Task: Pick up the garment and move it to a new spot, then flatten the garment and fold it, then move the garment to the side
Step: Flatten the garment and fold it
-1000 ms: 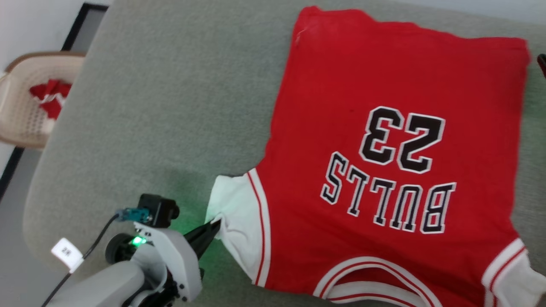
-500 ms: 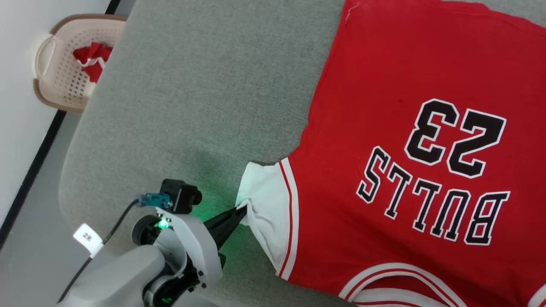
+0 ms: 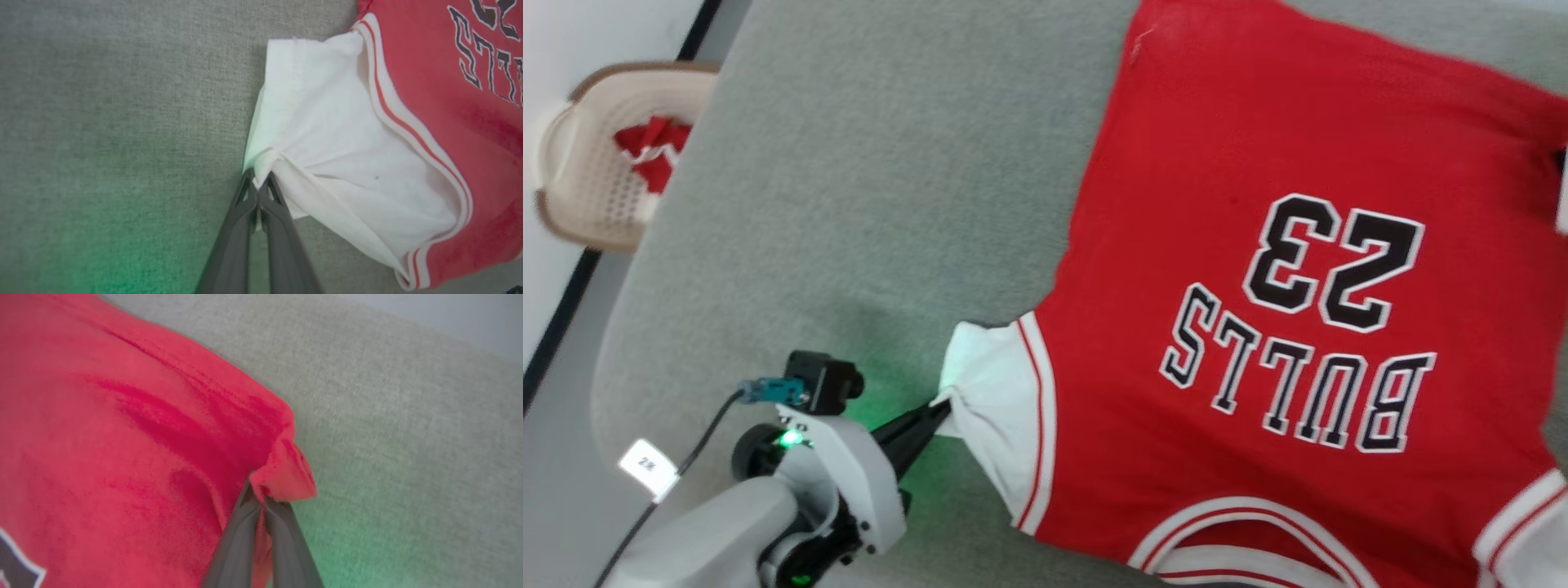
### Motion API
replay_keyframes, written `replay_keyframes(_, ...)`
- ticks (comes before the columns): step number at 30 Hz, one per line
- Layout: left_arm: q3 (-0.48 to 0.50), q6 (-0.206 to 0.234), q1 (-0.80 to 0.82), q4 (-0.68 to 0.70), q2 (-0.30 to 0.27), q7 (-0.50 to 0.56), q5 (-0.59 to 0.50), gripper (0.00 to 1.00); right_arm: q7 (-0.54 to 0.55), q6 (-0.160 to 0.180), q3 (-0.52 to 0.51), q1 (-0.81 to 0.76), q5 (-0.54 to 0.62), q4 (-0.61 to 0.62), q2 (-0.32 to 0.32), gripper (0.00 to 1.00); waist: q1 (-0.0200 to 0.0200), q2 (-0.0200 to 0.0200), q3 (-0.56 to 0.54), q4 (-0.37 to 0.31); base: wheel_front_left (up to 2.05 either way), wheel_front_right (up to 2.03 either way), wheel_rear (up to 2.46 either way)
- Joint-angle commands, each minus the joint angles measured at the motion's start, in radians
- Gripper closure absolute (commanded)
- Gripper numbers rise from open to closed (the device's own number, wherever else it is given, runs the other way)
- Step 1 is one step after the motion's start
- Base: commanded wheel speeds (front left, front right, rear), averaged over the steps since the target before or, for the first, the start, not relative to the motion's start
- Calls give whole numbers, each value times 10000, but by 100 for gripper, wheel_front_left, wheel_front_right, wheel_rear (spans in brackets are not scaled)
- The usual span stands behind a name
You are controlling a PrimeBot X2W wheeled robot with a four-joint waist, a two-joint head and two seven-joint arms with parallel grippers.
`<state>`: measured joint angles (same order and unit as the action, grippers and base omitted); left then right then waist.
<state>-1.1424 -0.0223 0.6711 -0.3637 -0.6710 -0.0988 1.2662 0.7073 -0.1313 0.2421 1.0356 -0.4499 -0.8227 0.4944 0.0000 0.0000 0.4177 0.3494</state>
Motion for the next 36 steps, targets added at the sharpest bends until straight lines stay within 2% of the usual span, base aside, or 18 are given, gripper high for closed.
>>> replay_keyframes(1,28,378,-202,-390,-311,88,102,100,53,12,231,-601,-240,209,55,100,0,0,-529,-629,0,0,0)
replay_keyframes(7,101,523,-362,-48,-799,136,189,100,21,13,665,-2478,-1345,2801,695,100,0,0,-1071,-1472,0,0,0)
replay_keyframes(14,103,683,-579,523,-1245,249,246,100,77,13,-204,-5624,-1920,5456,962,100,0,0,-1530,-2306,0,0,0)
replay_keyframes(18,105,817,-683,774,-1472,277,282,100,169,13,-1040,-7598,-1770,6562,620,100,0,0,-1696,-2634,0,0,0)
replay_keyframes(23,112,927,-802,993,-1663,337,348,100,292,15,-2111,-9794,-1477,7443,-236,100,0,0,-1844,-2890,0,0,0)
replay_keyframes(30,124,1002,-841,1120,-1718,370,424,100,68,17,-2689,-11047,-961,7648,-1167,100,0,0,-1901,-3076,0,0,0)
replay_keyframes(32,107,989,-840,1140,-1729,407,420,100,-67,17,-2688,-11092,-816,7525,-1360,62,0,0,-1898,-3110,0,0,0)
replay_keyframes(33,107,980,-839,1141,-1732,403,427,100,-114,17,-2661,-11074,-741,7464,-1405,51,0,0,-1901,-3120,0,0,0)
replay_keyframes(34,102,981,-836,1139,-1738,414,417,100,-163,17,-2584,-11049,-701,7436,-1390,9,0,0,-1905,-3127,0,0,0)
replay_keyframes(35,97,994,-834,1134,-1747,427,407,100,-219,17,-2604,-10998,-721,7434,-1400,0,0,0,-1908,-3133,0,0,0)
replay_keyframes(36,96,999,-832,1137,-1739,430,404,100,-257,17,-2603,-10929,-748,7503,-1378,0,0,0,-1910,-3131,0,0,0)
